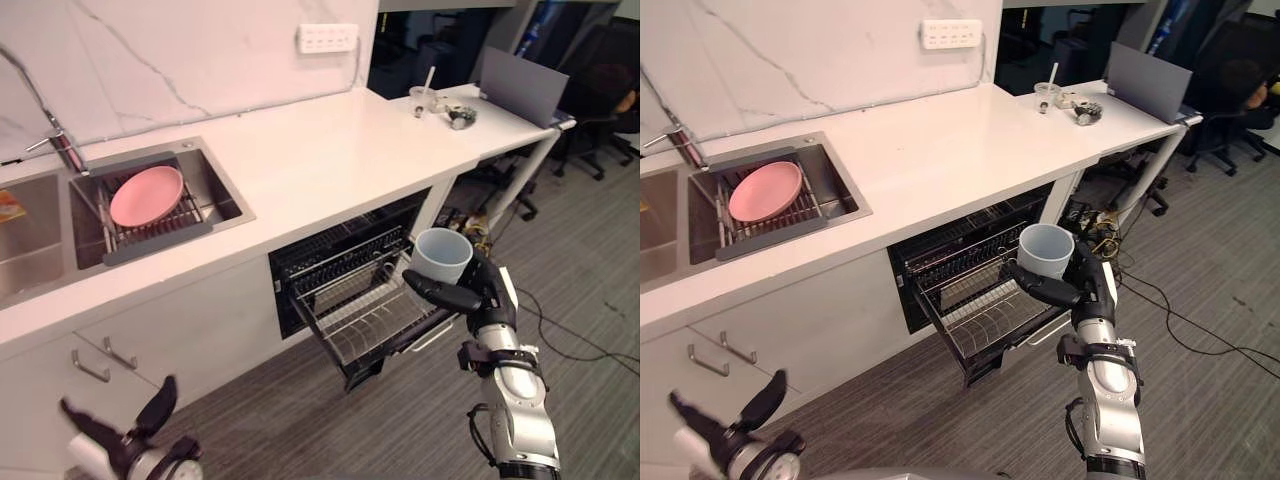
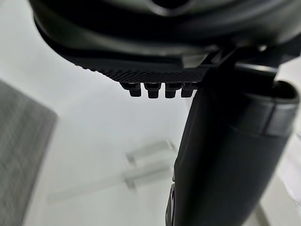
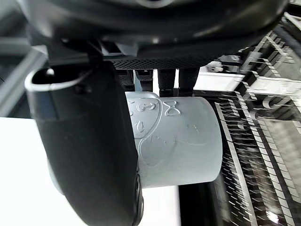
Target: Walk over to the sink, pick up the cup, carry it to the dishwasher, place the cup inside the dishwasher, then close the dishwasher door
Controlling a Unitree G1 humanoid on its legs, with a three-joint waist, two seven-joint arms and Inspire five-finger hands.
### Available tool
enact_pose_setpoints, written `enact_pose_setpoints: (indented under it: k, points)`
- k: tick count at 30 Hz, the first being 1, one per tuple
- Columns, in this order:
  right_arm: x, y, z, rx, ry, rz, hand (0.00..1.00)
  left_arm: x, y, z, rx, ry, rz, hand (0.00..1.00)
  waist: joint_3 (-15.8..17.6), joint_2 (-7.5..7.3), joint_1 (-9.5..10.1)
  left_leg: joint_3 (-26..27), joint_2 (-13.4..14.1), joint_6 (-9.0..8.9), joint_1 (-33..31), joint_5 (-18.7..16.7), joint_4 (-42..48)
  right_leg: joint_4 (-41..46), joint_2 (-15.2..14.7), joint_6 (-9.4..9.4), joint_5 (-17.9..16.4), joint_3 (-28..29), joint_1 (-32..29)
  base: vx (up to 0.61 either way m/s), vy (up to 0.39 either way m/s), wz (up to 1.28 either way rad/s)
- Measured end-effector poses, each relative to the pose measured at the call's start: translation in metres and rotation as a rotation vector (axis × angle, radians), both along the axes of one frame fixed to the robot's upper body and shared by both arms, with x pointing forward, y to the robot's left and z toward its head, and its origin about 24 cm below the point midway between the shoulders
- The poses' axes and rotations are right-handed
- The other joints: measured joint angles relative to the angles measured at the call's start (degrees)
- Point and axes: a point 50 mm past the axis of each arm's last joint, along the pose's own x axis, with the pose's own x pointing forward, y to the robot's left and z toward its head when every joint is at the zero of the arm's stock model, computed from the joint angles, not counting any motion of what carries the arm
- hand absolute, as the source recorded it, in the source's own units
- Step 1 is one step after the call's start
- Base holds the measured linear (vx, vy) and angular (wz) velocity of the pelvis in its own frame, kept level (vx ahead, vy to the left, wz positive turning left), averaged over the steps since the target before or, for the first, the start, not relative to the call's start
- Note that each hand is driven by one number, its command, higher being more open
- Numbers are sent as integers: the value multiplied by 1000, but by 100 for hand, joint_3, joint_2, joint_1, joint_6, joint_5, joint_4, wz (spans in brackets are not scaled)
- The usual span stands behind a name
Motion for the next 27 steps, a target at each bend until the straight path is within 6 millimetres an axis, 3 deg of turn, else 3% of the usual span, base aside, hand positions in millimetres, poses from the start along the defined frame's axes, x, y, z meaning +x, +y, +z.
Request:
enact_pose_setpoints:
  k: [6, 9, 13, 17, 19, 24, 27]
  points:
    - [4, -7, -38, -48, 209, -3, 0, -18, -6, -22, -132, 87, -67, 100, -22, -36, 215, -401, -110, 18, -88, 262, -188, 1, -98, 28, -20, -324, 33, -44, -9, 36]
    - [14, -9, -60, -68, 350, 21, 0, -19, -17, -42, -290, 166, -283, 100, -14, -46, 281, -585, -166, 16, -156, 375, -217, 16, -145, 77, -55, -465, 37, -76, -21, 30]
    - [28, -14, -75, -101, 479, 42, 0, -5, -33, -48, -402, 162, -554, 100, 240, -71, 438, -815, -160, -43, -316, 530, -311, 139, -155, 72, -95, -685, -63, -106, -23, 37]
    - [72, -21, -51, -125, 464, 18, 0, 24, -29, -44, -438, 90, -683, 100, 837, -59, 540, -806, -92, -35, -923, 769, -306, 291, -125, -4, -134, -864, -594, -117, 1, 28]
    - [87, -31, -34, -153, 440, -15, 0, 38, -22, -38, -433, 41, -718, 100, 1189, -78, 759, -850, -70, -99, -1076, 885, -285, 300, -87, -79, -23, -904, -721, -40, -11, 20]
    - [112, -34, -2, -152, 355, -35, 0, 52, -23, -33, -433, -13, -757, 100, 1669, -95, 965, -978, -141, -63, -1328, 979, -221, 300, -166, -67, 21, -926, -900, 59, 0, 17]
    - [120, -33, 9, -157, 328, -31, 0, 61, -30, -32, -434, -24, -796, 100, 1800, -103, 976, -1041, -198, -60, -1452, 976, -154, 301, -215, -64, 35, -906, -929, 14, 31, 22]
